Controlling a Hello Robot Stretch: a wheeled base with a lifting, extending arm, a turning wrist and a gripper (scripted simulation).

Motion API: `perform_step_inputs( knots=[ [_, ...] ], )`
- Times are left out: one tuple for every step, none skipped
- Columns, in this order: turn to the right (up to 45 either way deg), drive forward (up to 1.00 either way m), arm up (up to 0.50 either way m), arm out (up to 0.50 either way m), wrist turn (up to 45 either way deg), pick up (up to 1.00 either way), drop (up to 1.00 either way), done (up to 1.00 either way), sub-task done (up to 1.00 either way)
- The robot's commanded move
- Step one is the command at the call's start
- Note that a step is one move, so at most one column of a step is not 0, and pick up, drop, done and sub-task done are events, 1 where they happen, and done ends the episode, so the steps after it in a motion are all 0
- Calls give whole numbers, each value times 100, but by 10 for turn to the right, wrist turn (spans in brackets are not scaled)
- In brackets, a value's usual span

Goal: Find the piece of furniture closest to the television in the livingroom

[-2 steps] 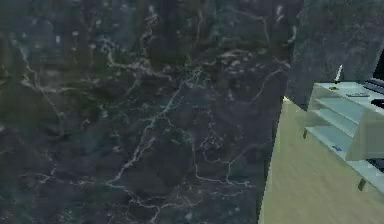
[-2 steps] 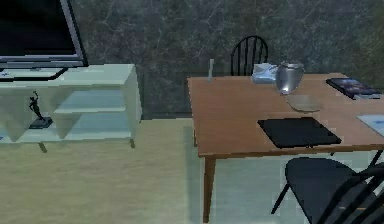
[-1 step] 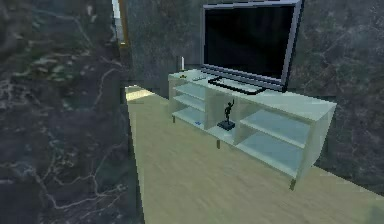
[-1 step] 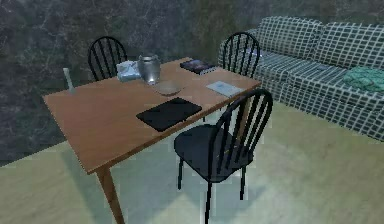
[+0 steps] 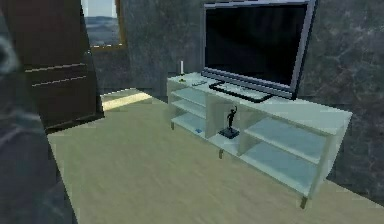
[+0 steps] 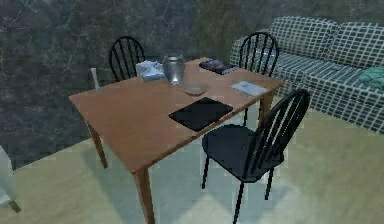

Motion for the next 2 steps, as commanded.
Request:
perform_step_inputs(
  knots=[
    [450, 0, 0, 0, 0, 0, 0, 0, 0],
    [60, 0, 0, 0, 0, 0, 0, 0, 0]
  ],
)
